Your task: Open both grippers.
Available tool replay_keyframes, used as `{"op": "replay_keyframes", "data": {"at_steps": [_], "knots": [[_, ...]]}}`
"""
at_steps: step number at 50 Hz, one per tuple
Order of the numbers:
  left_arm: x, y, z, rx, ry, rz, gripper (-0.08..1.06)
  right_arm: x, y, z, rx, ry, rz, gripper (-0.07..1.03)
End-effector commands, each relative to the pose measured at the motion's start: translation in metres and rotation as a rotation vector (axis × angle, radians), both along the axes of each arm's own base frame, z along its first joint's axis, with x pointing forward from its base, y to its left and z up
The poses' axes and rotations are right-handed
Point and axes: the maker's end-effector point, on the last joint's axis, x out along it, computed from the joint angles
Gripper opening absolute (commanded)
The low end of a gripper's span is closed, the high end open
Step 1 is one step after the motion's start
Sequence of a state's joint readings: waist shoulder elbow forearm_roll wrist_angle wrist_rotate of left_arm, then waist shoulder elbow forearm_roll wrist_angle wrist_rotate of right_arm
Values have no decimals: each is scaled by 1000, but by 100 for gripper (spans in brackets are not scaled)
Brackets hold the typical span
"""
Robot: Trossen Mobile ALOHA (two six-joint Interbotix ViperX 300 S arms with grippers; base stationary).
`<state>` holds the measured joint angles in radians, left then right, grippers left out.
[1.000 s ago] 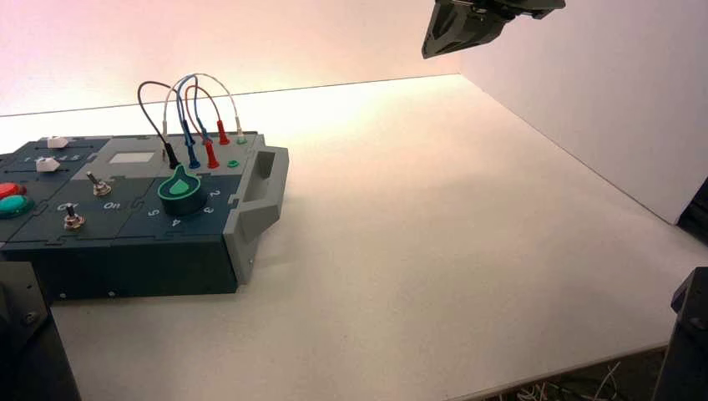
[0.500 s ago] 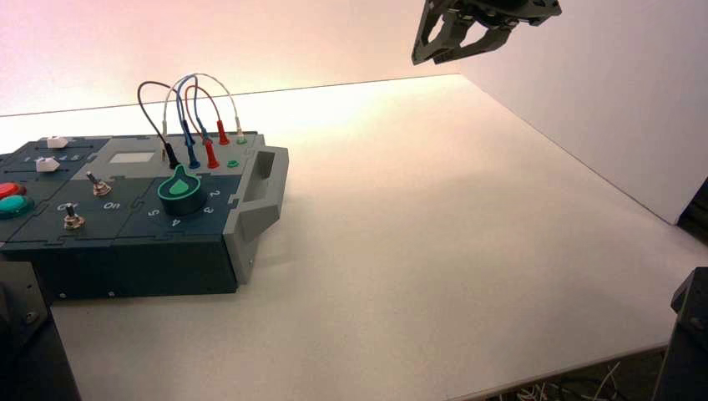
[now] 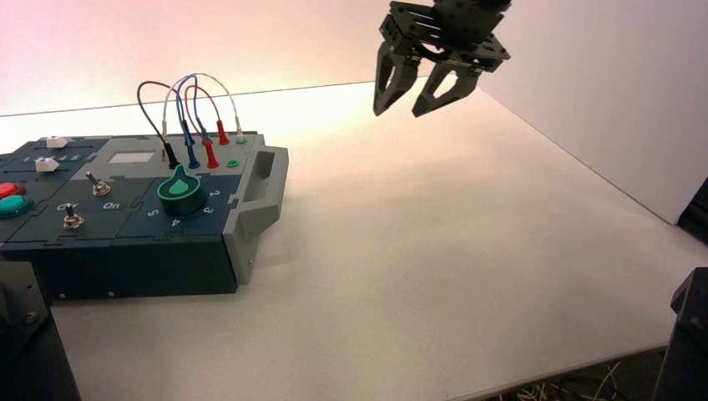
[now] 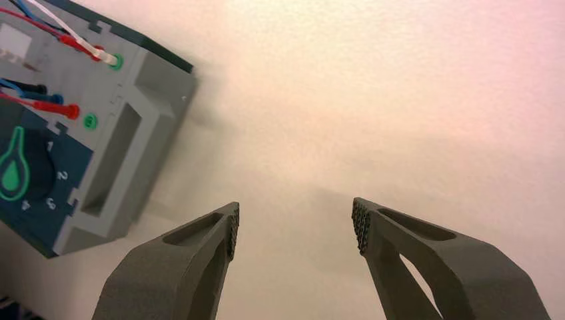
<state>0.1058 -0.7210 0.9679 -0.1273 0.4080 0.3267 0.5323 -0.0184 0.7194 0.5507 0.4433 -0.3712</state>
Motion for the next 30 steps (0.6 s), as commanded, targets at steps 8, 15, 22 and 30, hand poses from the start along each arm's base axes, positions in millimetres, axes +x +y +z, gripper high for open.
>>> {"op": "replay_keyframes", "data": {"at_steps": [8, 15, 22, 30], "knots": [[3, 0, 6, 1, -21, -1, 87, 17, 9, 26, 47, -72, -14, 87], [3, 0, 5, 1, -18, 1, 87, 20, 9, 36, 60, -102, -19, 87], [3, 0, 4, 0, -12, 1, 87, 22, 8, 47, 76, -145, -30, 87], [2, 0, 3, -1, -5, -1, 87, 23, 7, 59, 90, -182, -30, 87]]}}
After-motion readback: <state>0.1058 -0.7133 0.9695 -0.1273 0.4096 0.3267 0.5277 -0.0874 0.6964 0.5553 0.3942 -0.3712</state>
